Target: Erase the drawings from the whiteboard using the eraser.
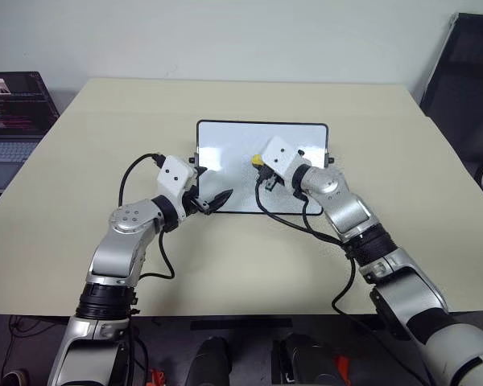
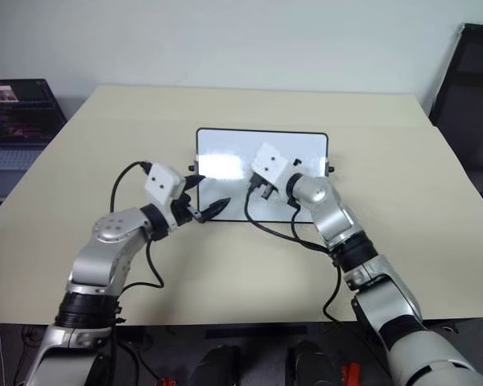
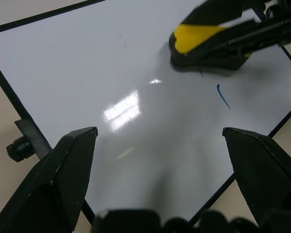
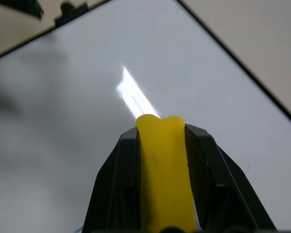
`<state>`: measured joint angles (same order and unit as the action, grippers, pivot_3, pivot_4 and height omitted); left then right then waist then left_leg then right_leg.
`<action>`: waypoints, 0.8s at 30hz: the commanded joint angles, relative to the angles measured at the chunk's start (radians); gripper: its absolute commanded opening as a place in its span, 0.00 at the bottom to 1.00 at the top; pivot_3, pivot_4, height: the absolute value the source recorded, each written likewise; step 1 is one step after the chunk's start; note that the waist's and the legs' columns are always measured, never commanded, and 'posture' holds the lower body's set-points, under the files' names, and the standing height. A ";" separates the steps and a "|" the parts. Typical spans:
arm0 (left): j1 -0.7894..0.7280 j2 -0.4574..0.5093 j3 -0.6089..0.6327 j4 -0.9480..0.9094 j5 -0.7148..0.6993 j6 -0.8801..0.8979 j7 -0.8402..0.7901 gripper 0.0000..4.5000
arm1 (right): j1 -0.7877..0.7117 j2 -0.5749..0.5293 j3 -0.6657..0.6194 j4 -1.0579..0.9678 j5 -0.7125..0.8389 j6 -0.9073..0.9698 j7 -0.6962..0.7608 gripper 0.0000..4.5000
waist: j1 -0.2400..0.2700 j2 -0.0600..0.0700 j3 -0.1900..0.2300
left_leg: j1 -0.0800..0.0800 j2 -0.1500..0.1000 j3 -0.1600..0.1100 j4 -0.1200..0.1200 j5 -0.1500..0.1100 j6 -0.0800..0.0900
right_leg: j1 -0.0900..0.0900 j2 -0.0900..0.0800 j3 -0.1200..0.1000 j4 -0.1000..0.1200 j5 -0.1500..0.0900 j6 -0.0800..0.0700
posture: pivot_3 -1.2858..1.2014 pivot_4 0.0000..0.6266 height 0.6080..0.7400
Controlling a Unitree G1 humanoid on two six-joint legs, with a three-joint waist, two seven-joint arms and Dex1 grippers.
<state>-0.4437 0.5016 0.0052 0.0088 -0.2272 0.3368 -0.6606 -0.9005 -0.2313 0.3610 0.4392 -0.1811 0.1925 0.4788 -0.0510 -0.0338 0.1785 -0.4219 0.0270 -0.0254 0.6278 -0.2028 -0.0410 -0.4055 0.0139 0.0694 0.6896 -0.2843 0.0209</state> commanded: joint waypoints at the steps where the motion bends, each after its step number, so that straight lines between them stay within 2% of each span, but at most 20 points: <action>1: 0.001 0.001 0.005 -0.044 0.001 -0.013 0.000 1.00 | -0.016 -0.022 0.010 0.003 -0.034 -0.001 0.032 0.21 | 0.000 0.000 0.000 | 0.000 0.000 0.000 0.000 0.000 0.000 | 0.000 0.000 0.000 0.000 0.000 0.000 | 0.52 0.24 1.00; 6: 0.012 0.000 0.005 -0.052 -0.001 -0.011 -0.003 1.00 | 0.007 -0.037 0.011 -0.025 -0.046 0.008 0.080 0.21 | 0.000 0.000 0.000 | 0.001 0.000 -0.001 0.001 0.000 0.000 | 0.000 0.000 0.000 0.003 0.000 0.000 | 0.52 0.24 1.00; 10: 0.012 -0.005 -0.002 -0.051 -0.002 -0.011 -0.010 1.00 | -0.033 -0.024 -0.023 0.044 -0.085 -0.017 -0.043 0.21 | -0.001 0.000 0.000 | 0.002 0.000 0.000 0.001 0.000 0.000 | 0.001 0.000 0.000 0.004 0.000 0.000 | 0.52 0.24 1.00; 12: 0.011 -0.006 -0.006 -0.050 -0.002 -0.010 -0.014 1.00 | -0.041 -0.026 -0.022 0.062 -0.090 -0.020 -0.050 0.21 | -0.001 0.000 0.000 | 0.003 0.000 0.000 0.002 0.000 0.000 | 0.001 0.000 0.001 0.006 0.000 0.000 | 0.52 0.24 1.00; 20: 0.009 -0.015 -0.013 -0.069 -0.005 0.008 -0.008 1.00 | 0.031 -0.060 0.038 -0.023 -0.082 0.035 0.123 0.21 | 0.001 0.000 0.000 | 0.004 0.000 0.000 0.002 0.000 0.000 | 0.001 0.001 0.001 0.006 0.000 0.000 | 0.52 0.24 1.00; 24: 0.008 -0.016 -0.014 -0.086 -0.007 0.024 -0.004 1.00 | 0.038 -0.056 0.028 -0.028 -0.103 0.030 0.096 0.21 | -0.001 0.000 0.000 | 0.005 0.000 0.000 0.002 0.000 0.000 | 0.001 0.001 0.001 0.007 0.000 0.000 | 0.52 0.24 1.00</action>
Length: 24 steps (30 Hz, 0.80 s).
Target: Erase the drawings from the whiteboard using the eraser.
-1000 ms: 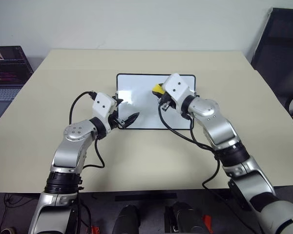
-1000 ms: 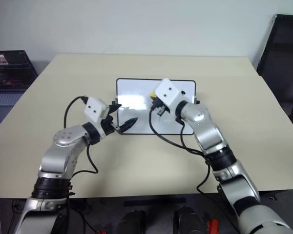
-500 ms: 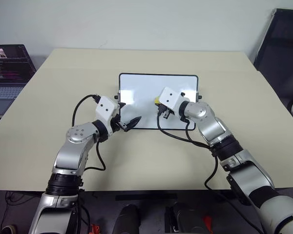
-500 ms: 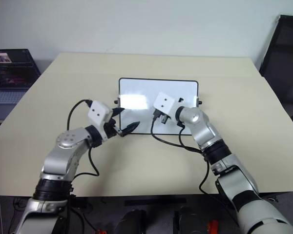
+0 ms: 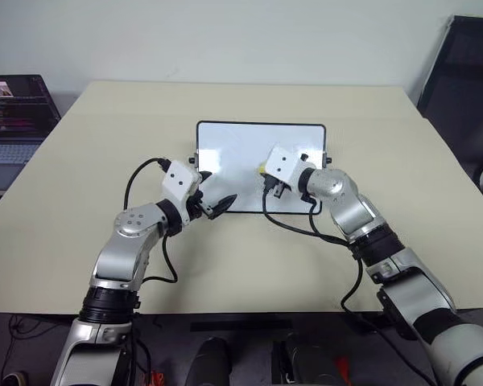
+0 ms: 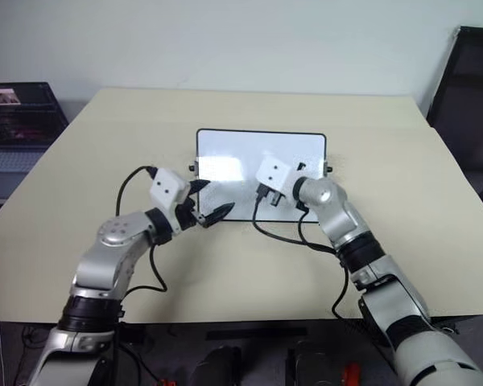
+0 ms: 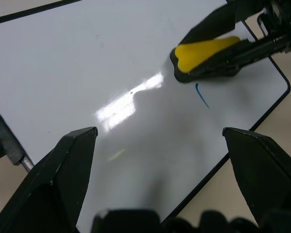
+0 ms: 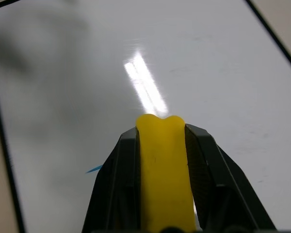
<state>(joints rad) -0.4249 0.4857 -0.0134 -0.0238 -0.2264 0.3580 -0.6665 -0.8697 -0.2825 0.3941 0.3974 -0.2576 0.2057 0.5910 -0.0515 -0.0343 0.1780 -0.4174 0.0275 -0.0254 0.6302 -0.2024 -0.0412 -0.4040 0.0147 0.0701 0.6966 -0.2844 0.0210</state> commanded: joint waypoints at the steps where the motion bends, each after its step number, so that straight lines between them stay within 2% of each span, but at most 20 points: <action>1: -0.012 0.000 0.005 -0.057 -0.008 0.006 0.002 1.00 | -0.004 -0.001 -0.017 0.028 -0.034 0.011 -0.051 0.21 | -0.001 0.000 0.000 | 0.000 0.000 0.000 0.000 0.000 0.000 | 0.000 0.000 0.000 0.000 0.000 0.000 | 0.52 0.24 1.00; 6: -0.009 0.000 0.006 -0.068 -0.009 0.017 0.002 1.00 | -0.062 0.013 -0.058 0.084 -0.042 -0.013 -0.160 0.21 | -0.004 0.000 0.000 | 0.001 0.000 0.000 0.000 0.001 0.000 | 0.000 0.000 0.001 0.001 0.000 0.000 | 0.52 0.24 1.00; 10: -0.007 -0.001 0.006 -0.072 -0.011 0.021 0.000 1.00 | -0.069 0.012 -0.048 0.105 -0.039 -0.001 -0.138 0.21 | -0.002 0.000 0.000 | 0.001 0.000 0.000 0.001 0.002 0.000 | 0.000 0.001 0.001 0.000 0.000 0.001 | 0.52 0.24 1.00; 18: -0.007 -0.001 0.007 -0.072 -0.012 0.020 0.000 1.00 | 0.007 -0.009 -0.012 0.023 -0.029 0.066 0.019 0.21 | -0.003 0.000 0.000 | 0.001 0.000 0.000 0.000 0.002 0.000 | 0.000 0.001 0.001 0.000 0.000 0.001 | 0.52 0.24 1.00; 24: -0.010 -0.003 0.003 -0.079 -0.012 0.027 0.002 1.00 | -0.019 0.002 -0.044 0.044 -0.051 0.036 -0.052 0.21 | -0.004 0.000 0.000 | 0.001 0.000 0.000 0.000 0.002 0.000 | 0.001 0.001 0.001 0.001 -0.001 0.001 | 0.52 0.24 1.00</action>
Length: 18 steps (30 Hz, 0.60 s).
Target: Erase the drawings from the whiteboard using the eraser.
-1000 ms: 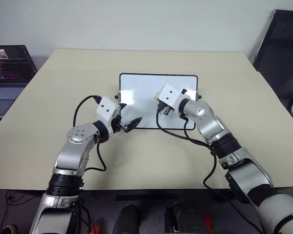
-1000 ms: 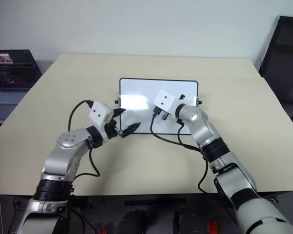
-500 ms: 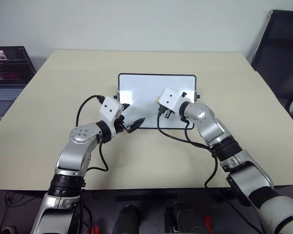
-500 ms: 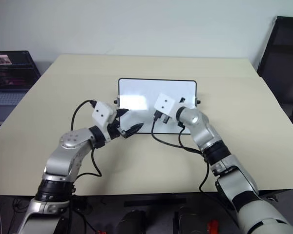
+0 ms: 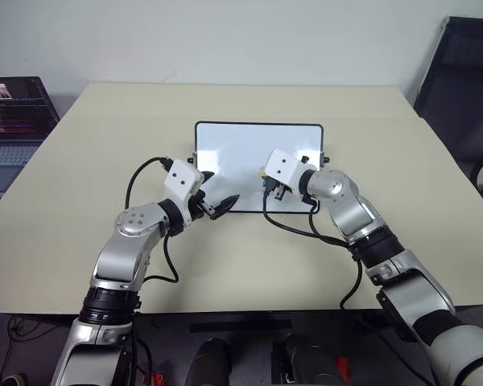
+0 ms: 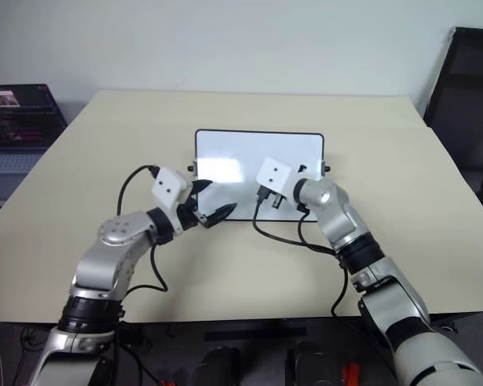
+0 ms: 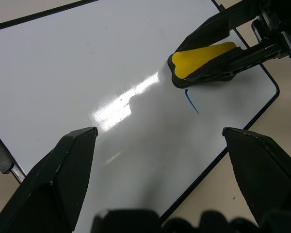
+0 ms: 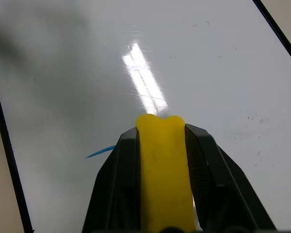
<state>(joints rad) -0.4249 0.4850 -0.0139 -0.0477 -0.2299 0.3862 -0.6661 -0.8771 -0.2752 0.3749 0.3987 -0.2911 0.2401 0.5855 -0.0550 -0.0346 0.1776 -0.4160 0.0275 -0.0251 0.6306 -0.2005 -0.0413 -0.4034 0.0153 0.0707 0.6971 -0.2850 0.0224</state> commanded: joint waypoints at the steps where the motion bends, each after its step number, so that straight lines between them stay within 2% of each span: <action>1: -0.011 -0.003 0.003 -0.055 -0.009 -0.001 0.001 1.00 | -0.028 -0.003 -0.035 0.061 -0.022 -0.011 -0.079 0.21 | 0.000 0.000 0.000 | 0.000 0.000 0.000 0.000 0.000 0.000 | 0.000 0.000 0.000 0.000 0.000 0.000 | 0.52 0.24 1.00; 5: -0.010 -0.002 0.004 -0.057 -0.010 0.001 0.000 1.00 | -0.066 -0.007 -0.053 0.108 -0.020 -0.038 -0.130 0.21 | -0.001 0.000 0.000 | 0.000 0.000 0.000 0.000 0.001 0.000 | 0.000 0.000 0.000 0.000 0.000 0.002 | 0.52 0.24 1.00; 15: -0.008 -0.001 0.007 -0.067 -0.011 0.013 0.004 1.00 | 0.015 -0.035 -0.018 0.001 -0.005 0.008 -0.011 0.21 | 0.003 0.000 0.000 | 0.000 0.000 0.000 -0.001 0.002 0.000 | 0.000 0.000 0.000 -0.001 0.000 0.003 | 0.52 0.24 1.00; 18: -0.006 0.016 0.021 -0.054 -0.012 0.009 -0.007 1.00 | -0.005 0.003 -0.097 -0.027 0.045 0.016 -0.070 0.21 | 0.001 0.000 0.000 | 0.000 0.000 0.000 -0.001 0.002 0.000 | 0.000 0.000 0.000 -0.001 0.000 0.003 | 0.52 0.24 1.00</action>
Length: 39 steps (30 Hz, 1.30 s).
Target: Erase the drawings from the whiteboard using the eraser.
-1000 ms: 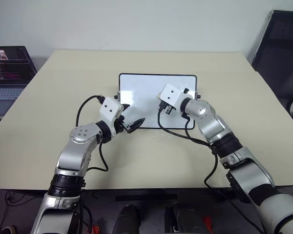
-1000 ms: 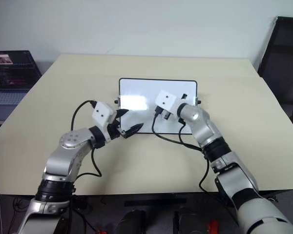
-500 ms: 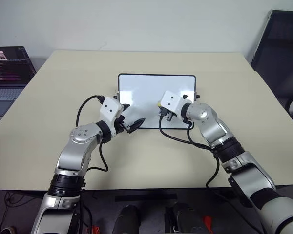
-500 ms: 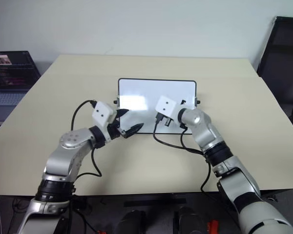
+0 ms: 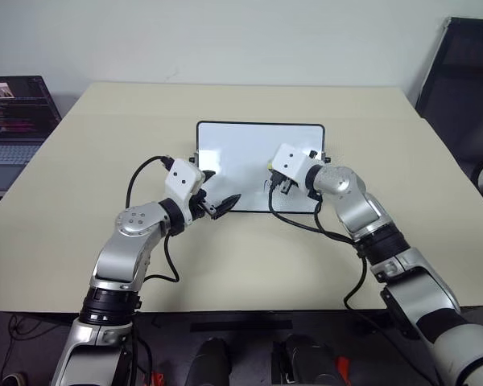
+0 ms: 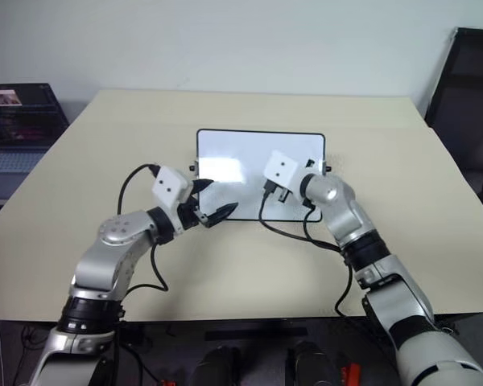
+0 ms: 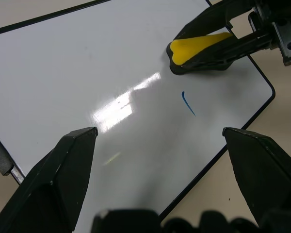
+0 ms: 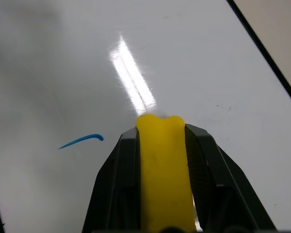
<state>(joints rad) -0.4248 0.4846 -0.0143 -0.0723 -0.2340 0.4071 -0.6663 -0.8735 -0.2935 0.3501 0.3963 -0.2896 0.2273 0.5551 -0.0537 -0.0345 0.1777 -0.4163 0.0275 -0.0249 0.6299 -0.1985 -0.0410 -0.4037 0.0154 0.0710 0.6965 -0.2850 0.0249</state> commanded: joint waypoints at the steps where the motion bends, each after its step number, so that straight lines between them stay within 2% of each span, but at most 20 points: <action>1: -0.005 0.023 0.028 -0.023 -0.008 -0.015 -0.010 1.00 | -0.009 0.034 -0.098 -0.047 0.071 0.047 -0.038 0.21 | -0.001 0.000 0.000 | 0.000 0.000 0.000 0.000 0.000 0.000 | 0.000 0.000 0.000 0.000 0.000 0.000 | 0.52 0.24 1.00; 7: 0.055 0.060 0.091 -0.007 -0.050 -0.053 -0.057 1.00 | 0.151 0.072 -0.227 -0.361 0.267 0.177 0.014 0.21 | -0.001 0.000 0.000 | -0.001 0.001 -0.001 -0.003 -0.001 -0.001 | -0.001 -0.001 0.000 -0.001 0.001 -0.003 | 0.52 0.24 1.00; 16: 0.149 0.060 0.150 -0.006 -0.079 -0.114 -0.073 1.00 | 0.470 0.067 -0.343 -0.731 0.438 0.239 -0.009 0.21 | 0.003 0.000 0.000 | -0.004 0.001 -0.002 -0.003 -0.002 -0.001 | -0.001 -0.001 -0.002 -0.007 -0.001 -0.001 | 0.52 0.24 1.00; 23: 0.172 0.048 0.150 -0.013 -0.097 -0.176 -0.094 1.00 | 0.684 0.006 -0.294 -0.850 0.443 0.187 0.018 0.21 | 0.005 0.000 0.000 | -0.004 0.001 -0.001 -0.003 -0.002 -0.001 | -0.001 -0.001 -0.001 -0.008 -0.001 0.000 | 0.52 0.24 1.00; 32: 0.166 0.070 0.113 -0.041 -0.087 -0.167 -0.135 1.00 | 0.734 -0.054 -0.227 -0.811 0.417 0.095 0.040 0.21 | 0.002 0.000 0.000 | -0.003 0.002 0.000 -0.003 -0.002 -0.001 | -0.001 0.000 0.000 -0.008 -0.002 0.000 | 0.52 0.24 1.00; 35: 0.161 0.090 0.095 -0.039 -0.079 -0.165 -0.161 1.00 | 0.706 -0.057 -0.199 -0.796 0.403 0.082 0.037 0.21 | 0.002 0.000 0.000 | -0.003 0.002 0.000 -0.003 -0.002 -0.001 | -0.001 0.000 0.000 -0.008 -0.002 0.000 | 0.52 0.24 1.00; 39: 0.139 0.107 0.068 -0.024 -0.073 -0.130 -0.174 1.00 | 0.603 -0.069 -0.143 -0.703 0.291 0.046 -0.004 0.21 | 0.000 0.000 0.000 | -0.002 0.002 0.000 -0.003 -0.002 -0.001 | -0.001 0.000 0.000 -0.008 -0.002 0.000 | 0.52 0.24 1.00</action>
<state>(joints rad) -0.2617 0.5830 0.0574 -0.0712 -0.3060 0.2703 -0.8367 -0.2361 -0.3532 0.1963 -0.3197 0.0448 0.3122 0.5705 -0.0534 -0.0343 0.1780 -0.4184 0.0290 -0.0249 0.6273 -0.2001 -0.0424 -0.4041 0.0159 0.0705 0.6892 -0.2865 0.0253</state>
